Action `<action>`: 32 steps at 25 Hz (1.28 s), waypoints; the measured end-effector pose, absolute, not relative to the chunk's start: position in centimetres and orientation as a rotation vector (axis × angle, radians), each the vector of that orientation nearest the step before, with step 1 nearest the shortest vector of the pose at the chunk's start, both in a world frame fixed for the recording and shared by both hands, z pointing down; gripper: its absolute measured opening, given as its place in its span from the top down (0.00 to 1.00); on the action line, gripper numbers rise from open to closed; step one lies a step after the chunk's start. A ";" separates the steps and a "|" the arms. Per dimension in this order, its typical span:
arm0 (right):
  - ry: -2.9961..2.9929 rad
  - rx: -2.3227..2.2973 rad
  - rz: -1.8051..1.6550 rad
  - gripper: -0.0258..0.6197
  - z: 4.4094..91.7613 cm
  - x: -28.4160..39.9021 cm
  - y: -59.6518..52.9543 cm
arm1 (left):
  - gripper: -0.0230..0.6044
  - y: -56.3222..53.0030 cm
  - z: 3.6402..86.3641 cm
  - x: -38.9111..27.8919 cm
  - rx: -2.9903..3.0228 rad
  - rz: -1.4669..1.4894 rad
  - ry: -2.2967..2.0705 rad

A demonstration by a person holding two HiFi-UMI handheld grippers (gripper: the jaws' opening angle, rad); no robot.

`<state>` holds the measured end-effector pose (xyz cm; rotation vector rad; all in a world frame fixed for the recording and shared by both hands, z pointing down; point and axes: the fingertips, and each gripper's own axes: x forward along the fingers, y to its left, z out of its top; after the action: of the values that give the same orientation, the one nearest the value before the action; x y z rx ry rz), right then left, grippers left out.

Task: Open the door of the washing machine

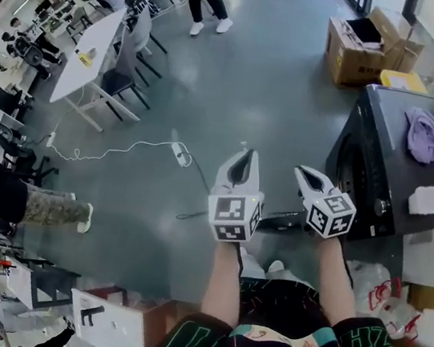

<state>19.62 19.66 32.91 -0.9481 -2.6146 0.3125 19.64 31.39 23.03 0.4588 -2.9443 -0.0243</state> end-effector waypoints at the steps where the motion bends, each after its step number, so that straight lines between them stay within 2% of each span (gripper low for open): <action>1: -2.644 -0.950 0.303 0.96 31.6 19.0 20.0 | 0.95 31.9 20.9 19.2 0.422 -0.003 -3.001; 4: -2.725 -0.918 0.224 0.96 27.9 16.9 19.8 | 0.95 33.9 17.6 18.7 0.256 0.024 -3.102; 11: -2.923 -0.773 0.119 0.96 21.3 15.4 16.7 | 0.95 36.8 18.1 20.0 0.043 -0.023 -3.127; 20: -3.007 -0.766 -0.084 0.96 19.4 15.2 16.7 | 0.95 35.5 17.2 18.0 0.086 0.065 -3.180; 32: -3.032 -0.761 -0.149 0.96 18.7 15.6 13.7 | 0.95 31.0 17.6 17.6 0.226 0.089 -3.171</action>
<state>15.64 13.71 18.67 -0.7609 -3.0323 -0.1491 17.62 31.00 17.57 0.2256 -3.1714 0.0888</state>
